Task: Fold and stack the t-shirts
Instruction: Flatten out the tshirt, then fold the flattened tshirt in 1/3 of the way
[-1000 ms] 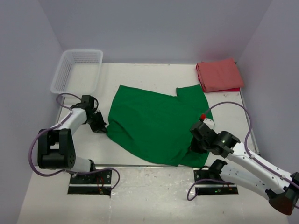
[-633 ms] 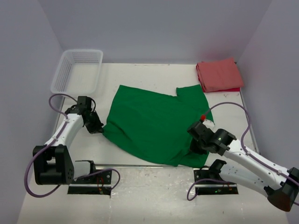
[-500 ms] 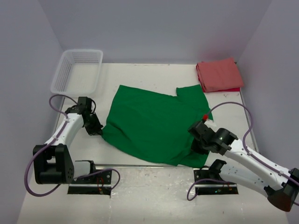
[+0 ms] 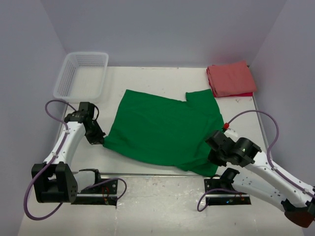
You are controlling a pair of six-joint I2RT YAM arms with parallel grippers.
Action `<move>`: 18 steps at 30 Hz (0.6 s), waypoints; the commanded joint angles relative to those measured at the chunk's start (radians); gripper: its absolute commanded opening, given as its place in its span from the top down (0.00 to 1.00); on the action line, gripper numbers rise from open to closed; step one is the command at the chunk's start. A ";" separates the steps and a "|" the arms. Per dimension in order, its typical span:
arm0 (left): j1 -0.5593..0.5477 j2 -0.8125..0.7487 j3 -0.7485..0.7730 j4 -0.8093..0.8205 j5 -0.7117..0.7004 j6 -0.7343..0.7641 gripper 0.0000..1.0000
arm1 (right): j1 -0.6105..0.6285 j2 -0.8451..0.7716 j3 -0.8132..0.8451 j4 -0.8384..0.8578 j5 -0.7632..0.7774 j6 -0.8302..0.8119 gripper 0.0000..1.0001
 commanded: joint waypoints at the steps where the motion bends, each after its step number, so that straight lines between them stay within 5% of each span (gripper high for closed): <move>1: -0.005 -0.012 0.025 -0.065 -0.051 -0.013 1.00 | 0.008 -0.028 0.030 -0.089 0.021 0.061 1.00; 18: -0.005 -0.098 -0.031 -0.175 -0.076 -0.026 1.00 | 0.013 -0.083 0.093 -0.208 0.067 0.107 1.00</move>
